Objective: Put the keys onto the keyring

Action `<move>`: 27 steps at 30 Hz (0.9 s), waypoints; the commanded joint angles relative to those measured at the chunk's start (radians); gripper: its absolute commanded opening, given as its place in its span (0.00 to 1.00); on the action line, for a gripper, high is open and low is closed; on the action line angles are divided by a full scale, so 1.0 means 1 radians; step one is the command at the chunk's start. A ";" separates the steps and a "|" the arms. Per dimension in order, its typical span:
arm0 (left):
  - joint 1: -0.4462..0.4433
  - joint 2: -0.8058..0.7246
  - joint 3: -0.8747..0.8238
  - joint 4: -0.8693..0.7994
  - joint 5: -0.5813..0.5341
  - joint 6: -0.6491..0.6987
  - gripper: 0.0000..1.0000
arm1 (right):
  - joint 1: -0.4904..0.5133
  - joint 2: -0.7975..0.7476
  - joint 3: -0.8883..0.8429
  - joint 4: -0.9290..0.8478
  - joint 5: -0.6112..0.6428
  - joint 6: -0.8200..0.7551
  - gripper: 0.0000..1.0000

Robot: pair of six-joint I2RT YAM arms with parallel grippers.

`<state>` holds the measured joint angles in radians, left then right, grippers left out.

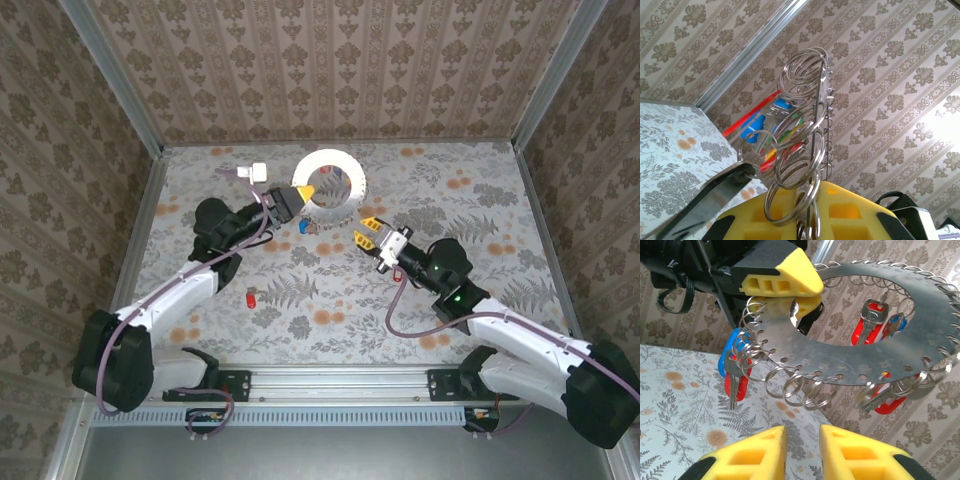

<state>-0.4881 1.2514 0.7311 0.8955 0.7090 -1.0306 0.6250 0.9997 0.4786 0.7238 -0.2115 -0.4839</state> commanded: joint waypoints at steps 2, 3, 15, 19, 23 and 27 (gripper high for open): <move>0.013 0.008 0.060 0.138 0.044 -0.044 0.00 | -0.006 0.016 0.039 0.037 -0.040 -0.005 0.25; 0.016 0.010 0.059 0.145 0.045 -0.048 0.00 | -0.007 0.021 0.037 0.037 -0.041 -0.005 0.25; 0.025 0.011 0.060 0.144 0.075 -0.082 0.00 | -0.039 0.031 0.015 0.123 -0.033 0.035 0.24; 0.026 0.011 0.065 0.140 0.081 -0.085 0.00 | -0.048 0.017 0.016 0.123 -0.046 0.045 0.23; 0.026 0.013 0.068 0.139 0.090 -0.087 0.00 | -0.050 0.015 0.015 0.127 -0.036 0.047 0.24; 0.025 0.013 0.073 0.132 0.098 -0.088 0.00 | -0.052 0.016 0.011 0.156 -0.010 0.053 0.25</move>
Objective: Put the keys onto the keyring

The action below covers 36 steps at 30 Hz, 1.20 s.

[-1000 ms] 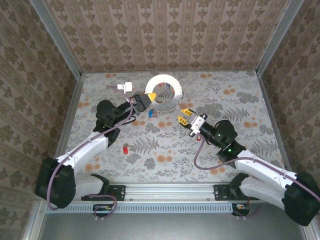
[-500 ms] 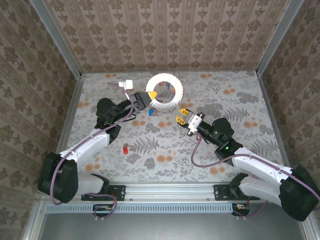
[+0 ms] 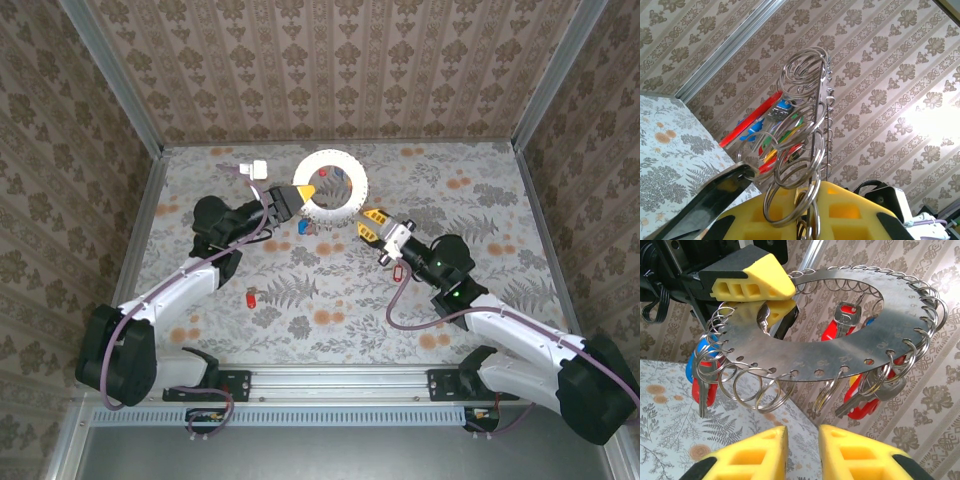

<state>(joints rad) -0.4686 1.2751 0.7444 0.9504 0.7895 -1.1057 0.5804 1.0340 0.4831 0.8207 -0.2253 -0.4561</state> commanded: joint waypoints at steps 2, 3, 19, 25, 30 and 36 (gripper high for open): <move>0.006 -0.011 0.059 0.076 0.020 -0.013 0.00 | -0.011 -0.017 0.007 0.076 0.010 0.029 0.25; 0.006 -0.011 0.059 0.076 0.022 -0.015 0.00 | -0.013 -0.014 0.009 0.086 0.010 0.034 0.25; 0.005 -0.018 0.053 0.067 0.022 -0.016 0.00 | -0.014 0.032 0.048 0.115 -0.031 0.046 0.21; 0.005 -0.021 0.053 0.062 0.019 -0.016 0.00 | -0.015 0.047 0.054 0.138 -0.035 0.045 0.24; 0.005 -0.023 0.052 0.061 0.019 -0.019 0.00 | -0.014 0.054 0.055 0.143 -0.031 0.044 0.27; 0.006 -0.025 0.052 0.059 0.017 -0.019 0.00 | -0.014 0.060 0.051 0.141 -0.019 0.040 0.24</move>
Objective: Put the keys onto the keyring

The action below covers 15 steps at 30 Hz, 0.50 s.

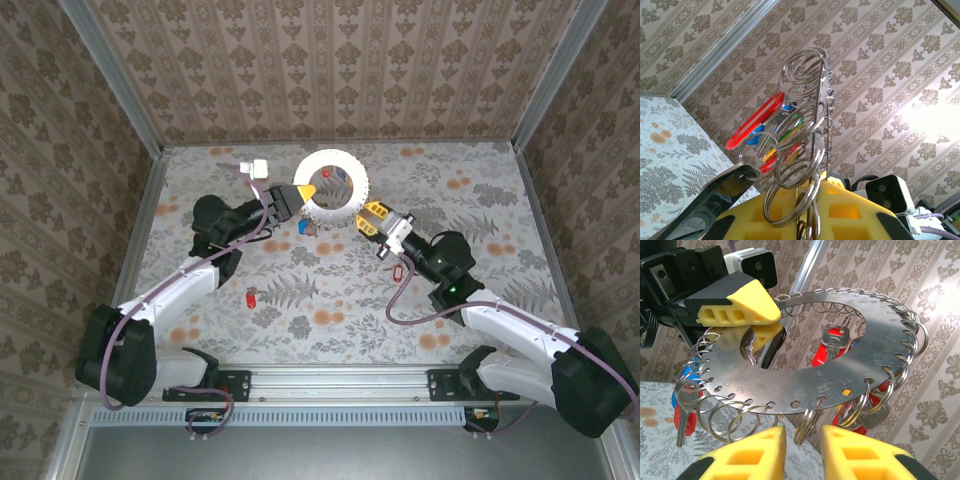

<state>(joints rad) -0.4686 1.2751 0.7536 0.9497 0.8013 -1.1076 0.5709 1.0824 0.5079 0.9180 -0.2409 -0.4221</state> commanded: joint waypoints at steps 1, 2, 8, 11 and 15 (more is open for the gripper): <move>0.005 -0.025 0.043 0.059 0.004 -0.018 0.00 | -0.004 0.011 0.025 0.044 0.001 0.005 0.22; 0.005 -0.026 0.042 0.057 0.003 -0.018 0.00 | -0.005 0.012 0.024 0.045 0.006 0.005 0.21; 0.005 -0.028 0.042 0.054 0.002 -0.017 0.00 | -0.005 0.017 0.019 0.054 0.024 0.000 0.18; 0.005 -0.028 0.044 0.052 0.003 -0.019 0.00 | -0.004 0.019 0.018 0.064 0.029 0.003 0.17; 0.005 -0.031 0.042 0.050 0.002 -0.016 0.00 | -0.005 0.019 0.016 0.076 0.038 0.006 0.16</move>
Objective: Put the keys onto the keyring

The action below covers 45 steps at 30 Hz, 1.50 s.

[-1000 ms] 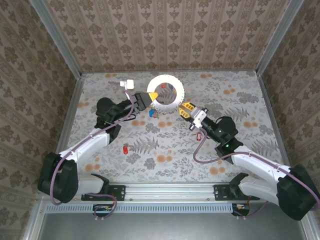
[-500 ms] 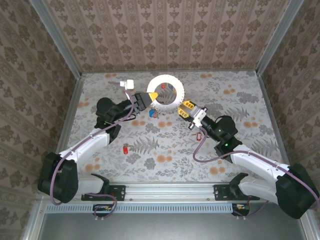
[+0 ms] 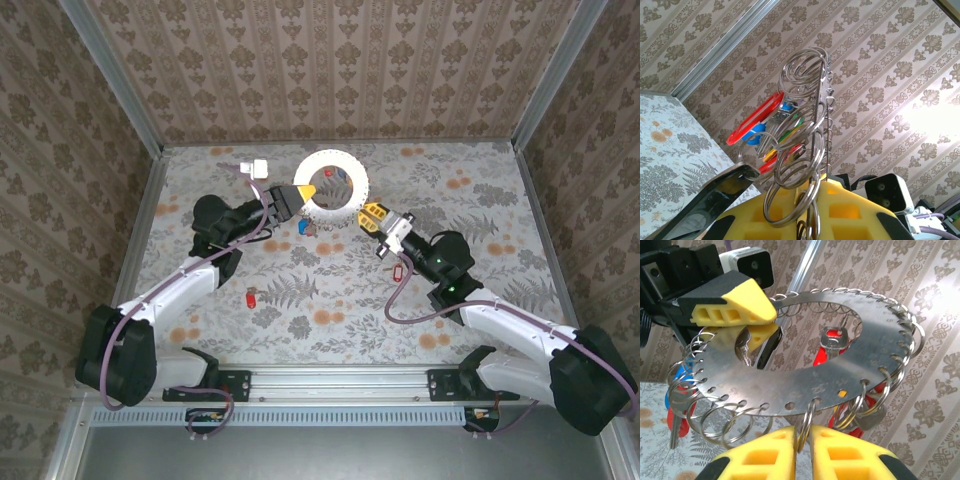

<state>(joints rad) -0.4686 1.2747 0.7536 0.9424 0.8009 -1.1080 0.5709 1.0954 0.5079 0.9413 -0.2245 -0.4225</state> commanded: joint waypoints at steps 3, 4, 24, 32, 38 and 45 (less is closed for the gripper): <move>0.006 -0.029 0.041 0.056 0.001 -0.016 0.00 | -0.005 0.004 0.016 0.054 0.025 0.010 0.12; 0.005 -0.029 0.040 0.056 0.001 -0.017 0.00 | -0.004 0.004 0.015 0.051 0.031 0.010 0.12; 0.032 -0.132 -0.078 -0.377 -0.226 0.047 0.40 | -0.003 -0.016 0.138 -0.386 -0.030 0.104 0.00; 0.022 -0.158 -0.187 -0.569 -0.304 0.165 0.48 | -0.038 0.063 0.185 -0.499 -0.126 0.208 0.00; 0.019 -0.176 -0.313 -0.555 -0.353 0.178 0.55 | -0.042 0.139 0.223 -0.620 -0.100 0.132 0.00; 0.018 -0.286 -0.323 -0.617 -0.389 0.337 0.60 | 0.002 0.162 0.278 -0.819 -0.153 -0.142 0.00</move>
<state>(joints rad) -0.4442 1.0485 0.4118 0.3435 0.4400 -0.8963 0.5461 1.2655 0.7212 0.1871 -0.3206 -0.4072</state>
